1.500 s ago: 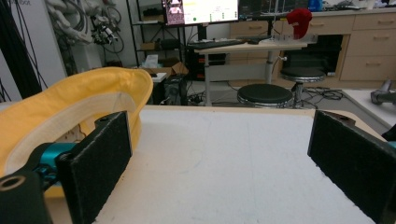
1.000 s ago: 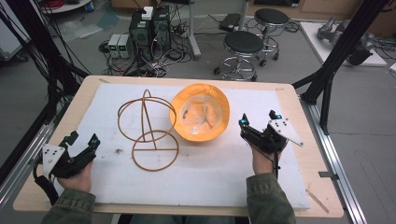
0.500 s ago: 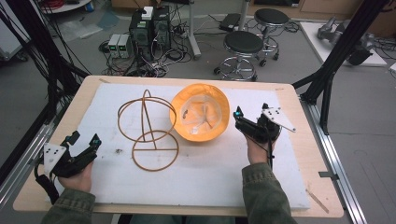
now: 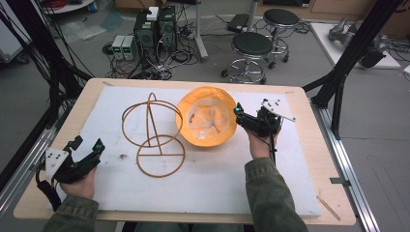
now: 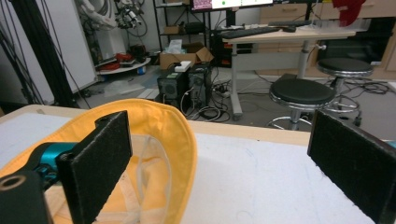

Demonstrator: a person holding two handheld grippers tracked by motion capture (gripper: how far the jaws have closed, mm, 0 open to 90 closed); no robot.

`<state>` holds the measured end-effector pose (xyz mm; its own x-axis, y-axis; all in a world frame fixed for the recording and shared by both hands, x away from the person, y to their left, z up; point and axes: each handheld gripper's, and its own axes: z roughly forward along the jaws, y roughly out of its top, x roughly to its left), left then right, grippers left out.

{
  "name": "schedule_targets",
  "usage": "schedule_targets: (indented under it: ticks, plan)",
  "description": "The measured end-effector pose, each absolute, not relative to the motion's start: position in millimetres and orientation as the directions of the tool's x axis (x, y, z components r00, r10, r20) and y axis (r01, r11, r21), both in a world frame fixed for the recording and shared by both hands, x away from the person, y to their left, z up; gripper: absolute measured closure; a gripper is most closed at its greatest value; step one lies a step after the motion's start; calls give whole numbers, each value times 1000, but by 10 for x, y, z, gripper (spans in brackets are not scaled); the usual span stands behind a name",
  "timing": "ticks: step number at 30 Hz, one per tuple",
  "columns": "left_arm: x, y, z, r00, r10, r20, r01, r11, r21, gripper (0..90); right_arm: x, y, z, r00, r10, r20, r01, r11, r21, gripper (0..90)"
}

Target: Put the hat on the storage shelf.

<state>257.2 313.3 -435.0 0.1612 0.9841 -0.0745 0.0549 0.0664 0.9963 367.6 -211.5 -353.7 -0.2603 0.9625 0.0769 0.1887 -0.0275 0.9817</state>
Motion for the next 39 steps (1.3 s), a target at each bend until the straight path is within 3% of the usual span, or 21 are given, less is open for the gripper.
schedule_targets:
  ticks: [34, 39]
  plan:
    - [2585, 3226, -4355, 160, 981, -105, 31, 101, 994, 280, 4411, -1739, -3654, -307, 947, 98, 408, 38, 912, 53]
    - [2585, 3225, -4354, 158, 982, -105, 33, 101, 994, 280, 4464, -1706, -3712, -294, 954, 54, 451, 89, 888, 53]
